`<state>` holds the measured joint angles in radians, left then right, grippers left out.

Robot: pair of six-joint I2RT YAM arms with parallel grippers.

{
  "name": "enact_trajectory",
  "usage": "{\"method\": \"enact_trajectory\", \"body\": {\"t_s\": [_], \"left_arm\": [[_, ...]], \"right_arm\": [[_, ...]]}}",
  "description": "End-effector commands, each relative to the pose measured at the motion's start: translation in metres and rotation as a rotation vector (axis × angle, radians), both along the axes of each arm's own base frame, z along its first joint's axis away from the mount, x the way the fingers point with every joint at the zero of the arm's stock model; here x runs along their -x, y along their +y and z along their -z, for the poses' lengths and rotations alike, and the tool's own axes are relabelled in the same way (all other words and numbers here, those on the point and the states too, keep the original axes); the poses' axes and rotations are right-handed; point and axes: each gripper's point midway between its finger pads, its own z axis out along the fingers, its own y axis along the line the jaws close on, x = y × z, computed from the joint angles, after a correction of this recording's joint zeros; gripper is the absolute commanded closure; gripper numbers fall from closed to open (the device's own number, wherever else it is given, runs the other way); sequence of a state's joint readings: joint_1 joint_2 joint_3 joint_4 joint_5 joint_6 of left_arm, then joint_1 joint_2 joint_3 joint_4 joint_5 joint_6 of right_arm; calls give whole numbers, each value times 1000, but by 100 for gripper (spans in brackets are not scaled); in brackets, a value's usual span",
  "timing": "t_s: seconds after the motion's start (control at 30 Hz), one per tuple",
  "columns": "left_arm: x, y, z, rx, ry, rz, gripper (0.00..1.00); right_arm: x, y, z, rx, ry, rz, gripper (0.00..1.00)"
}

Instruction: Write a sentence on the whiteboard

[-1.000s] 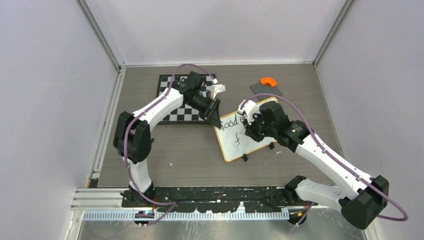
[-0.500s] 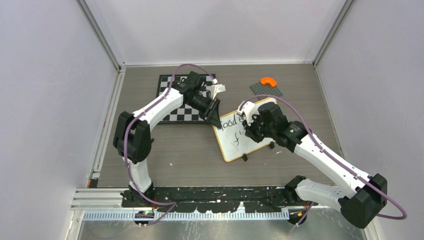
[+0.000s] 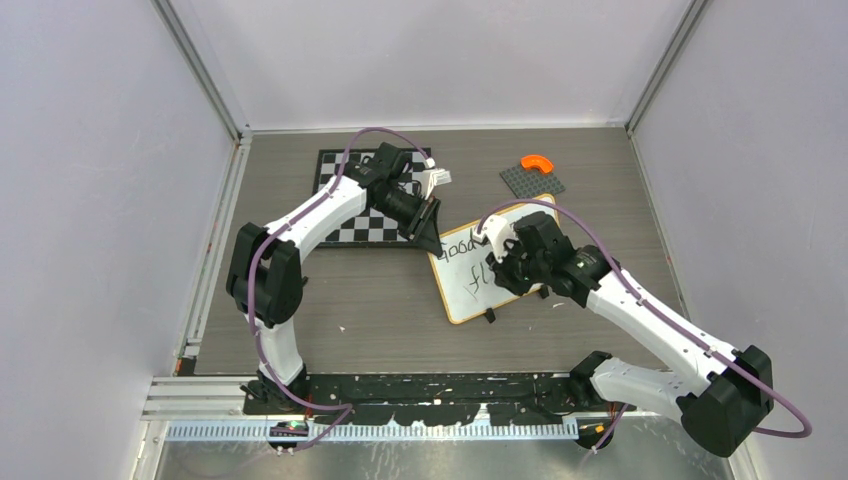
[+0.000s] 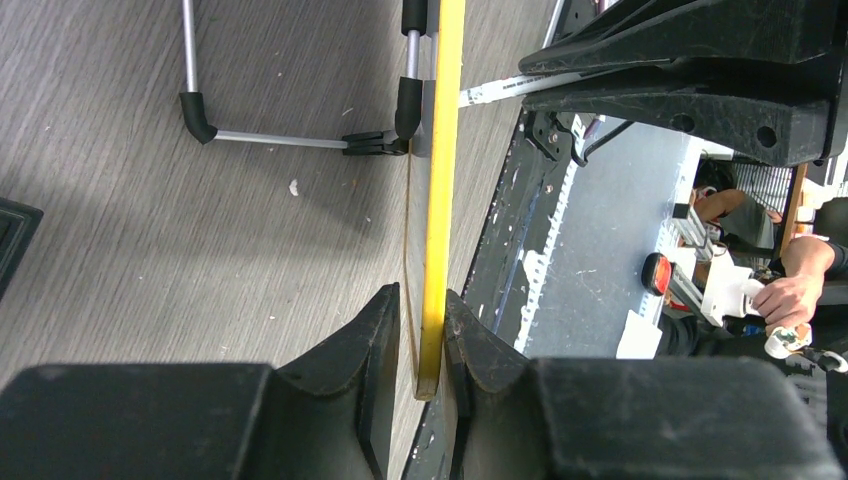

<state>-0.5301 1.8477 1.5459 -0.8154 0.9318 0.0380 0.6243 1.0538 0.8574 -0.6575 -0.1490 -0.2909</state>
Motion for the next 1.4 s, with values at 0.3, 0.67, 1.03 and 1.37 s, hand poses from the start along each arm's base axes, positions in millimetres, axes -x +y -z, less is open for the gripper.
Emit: {"method": "enact_trajectory", "body": {"t_s": [0.3,0.67,1.03,1.37], "left_arm": [[2,-4,-6,24,-15,27,79],[4,-4,-8,27,-26,30,80],[3,-3,-7,22,-29,29,80],[3,-3,-6,18,-28,29,80]], "right_arm": [[-10,-9,-39,-24,-114,52,100],[-28,-4,-41,-35,-153,92,100],[-26,7,-33,-59,-111,59,100],[-15,-1,-14,-8,-62,36,100]]}}
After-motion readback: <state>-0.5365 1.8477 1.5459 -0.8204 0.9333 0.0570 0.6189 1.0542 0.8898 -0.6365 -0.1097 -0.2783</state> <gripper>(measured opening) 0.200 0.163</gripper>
